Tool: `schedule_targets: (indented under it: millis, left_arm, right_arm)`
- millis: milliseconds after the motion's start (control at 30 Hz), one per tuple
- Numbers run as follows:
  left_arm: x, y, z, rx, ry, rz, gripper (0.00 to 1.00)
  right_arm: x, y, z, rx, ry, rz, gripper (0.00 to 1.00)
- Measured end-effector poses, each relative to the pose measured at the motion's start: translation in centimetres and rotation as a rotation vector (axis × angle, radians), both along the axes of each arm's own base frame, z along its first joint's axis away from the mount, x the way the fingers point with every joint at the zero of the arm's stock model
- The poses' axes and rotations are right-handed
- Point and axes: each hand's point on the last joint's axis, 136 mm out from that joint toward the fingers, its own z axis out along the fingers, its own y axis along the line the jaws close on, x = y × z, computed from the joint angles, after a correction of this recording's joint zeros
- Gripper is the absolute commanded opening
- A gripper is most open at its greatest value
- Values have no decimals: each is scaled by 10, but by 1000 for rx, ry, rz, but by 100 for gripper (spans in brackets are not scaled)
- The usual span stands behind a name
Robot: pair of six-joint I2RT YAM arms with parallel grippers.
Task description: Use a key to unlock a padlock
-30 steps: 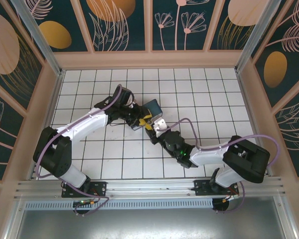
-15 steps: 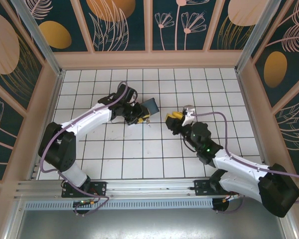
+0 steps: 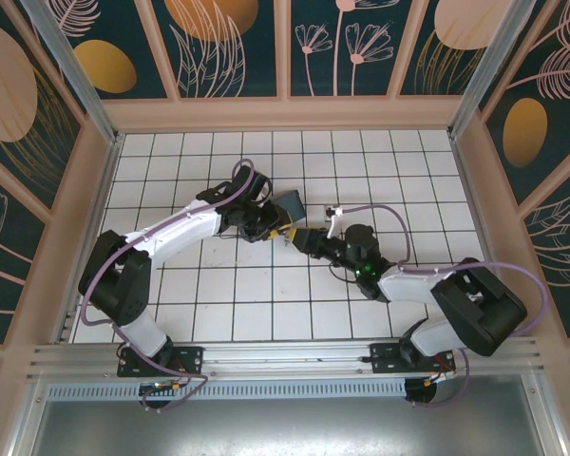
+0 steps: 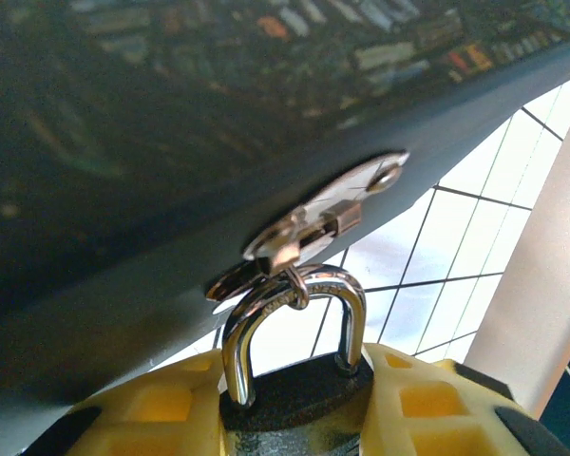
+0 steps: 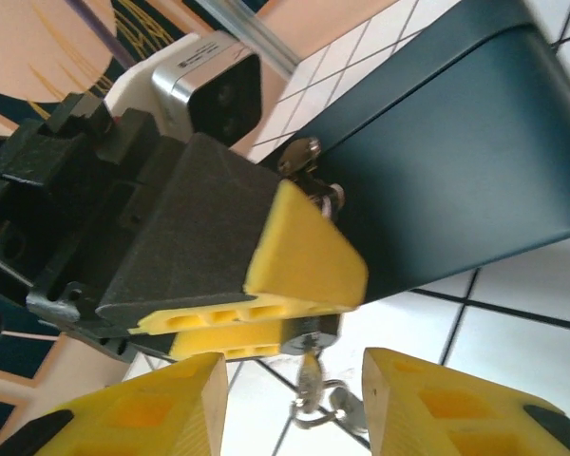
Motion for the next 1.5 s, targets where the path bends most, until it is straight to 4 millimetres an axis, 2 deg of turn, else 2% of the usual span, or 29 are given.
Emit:
schedule_targets:
  millis: [167,433,600,733,800,900,1033,1200,1333,1500]
  left_arm:
    - [-1,-5,3,-35,20,8,14]
    - [-1,-12,10,-91,42,15,14]
    - [-4,-15,13,-124,58,18,14]
    - [-4,-15,12,-137,67,31,15]
    - [-3,-15,12,-141,68,39,22]
    - [0,-13,13,-142,60,47,45]
    - [-2,-11,26,-145,22,29,60]
    - [2,3,42,-115,-44,40,61]
    - [9,27,54,-67,-98,74,60]
    - [29,62,69,144,-270,75,58]
  right_arm:
    - [-3,12,-5,47,35,17,47]
    - [5,11,-2,104,49,-29,42]
    - [10,13,-13,108,82,-65,31]
    - [12,13,-13,122,91,-92,25]
    - [13,13,-13,127,95,-106,19]
    - [15,14,-10,140,103,-118,16]
    - [19,12,-14,123,119,-142,14]
    - [20,10,-18,83,126,-147,14]
    - [23,8,-19,44,118,-143,13]
    - [28,4,-8,74,145,-117,13]
